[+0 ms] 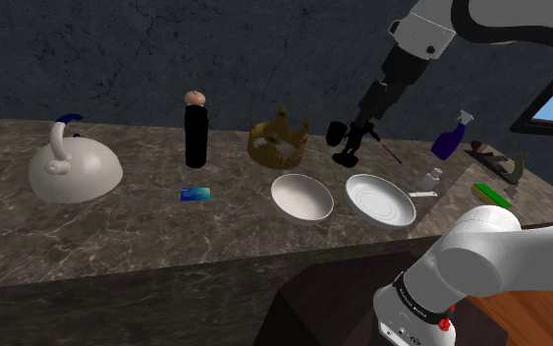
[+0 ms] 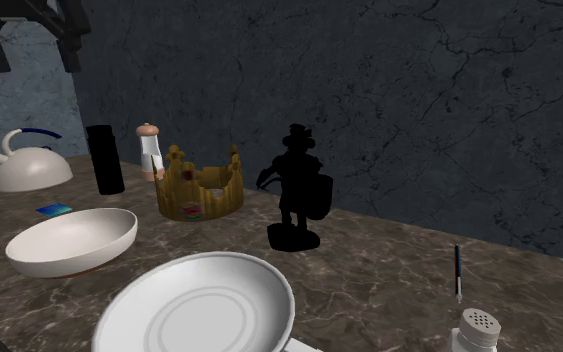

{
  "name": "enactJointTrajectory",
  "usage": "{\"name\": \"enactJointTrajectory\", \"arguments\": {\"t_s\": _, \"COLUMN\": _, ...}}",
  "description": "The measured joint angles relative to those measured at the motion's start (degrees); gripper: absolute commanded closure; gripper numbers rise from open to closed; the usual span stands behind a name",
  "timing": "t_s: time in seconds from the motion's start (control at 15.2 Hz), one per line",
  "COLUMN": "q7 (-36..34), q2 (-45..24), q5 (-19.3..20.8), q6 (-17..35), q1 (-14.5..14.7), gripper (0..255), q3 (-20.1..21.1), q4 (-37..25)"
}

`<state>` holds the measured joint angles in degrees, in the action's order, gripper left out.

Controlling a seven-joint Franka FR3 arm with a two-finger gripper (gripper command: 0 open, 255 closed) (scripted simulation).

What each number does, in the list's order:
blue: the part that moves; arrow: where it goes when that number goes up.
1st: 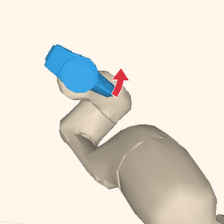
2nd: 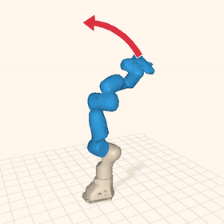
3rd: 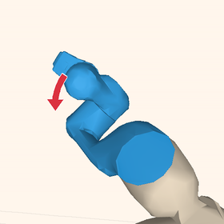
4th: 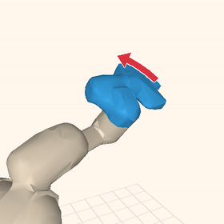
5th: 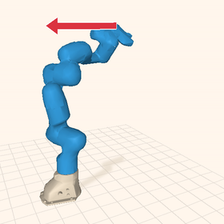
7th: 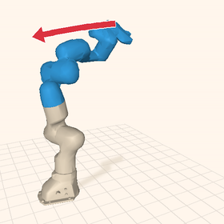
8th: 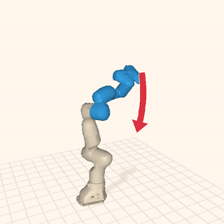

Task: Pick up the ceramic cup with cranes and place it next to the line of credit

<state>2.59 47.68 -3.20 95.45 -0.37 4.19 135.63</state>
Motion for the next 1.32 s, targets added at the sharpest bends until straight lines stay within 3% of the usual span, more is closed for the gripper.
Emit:
{"name": "enactJointTrajectory", "arguments": {"t_s": 0.53, "q7": 7.0, "q2": -6.8, "q5": 3.6, "q6": 6.6, "q1": -1.9, "gripper": 0, "q3": -5.5, "q4": 0.6}}
{"name": "enactJointTrajectory", "arguments": {"t_s": 0.92, "q7": 13.4, "q2": -15.8, "q5": 6.0, "q6": 14.3, "q1": -3.4, "gripper": 0, "q3": -10.6, "q4": -0.2}}
{"name": "enactJointTrajectory", "arguments": {"t_s": 1.32, "q7": 20.3, "q2": -26.7, "q5": 6.8, "q6": 20.0, "q1": -4.5, "gripper": 0, "q3": -15.6, "q4": -5.0}}
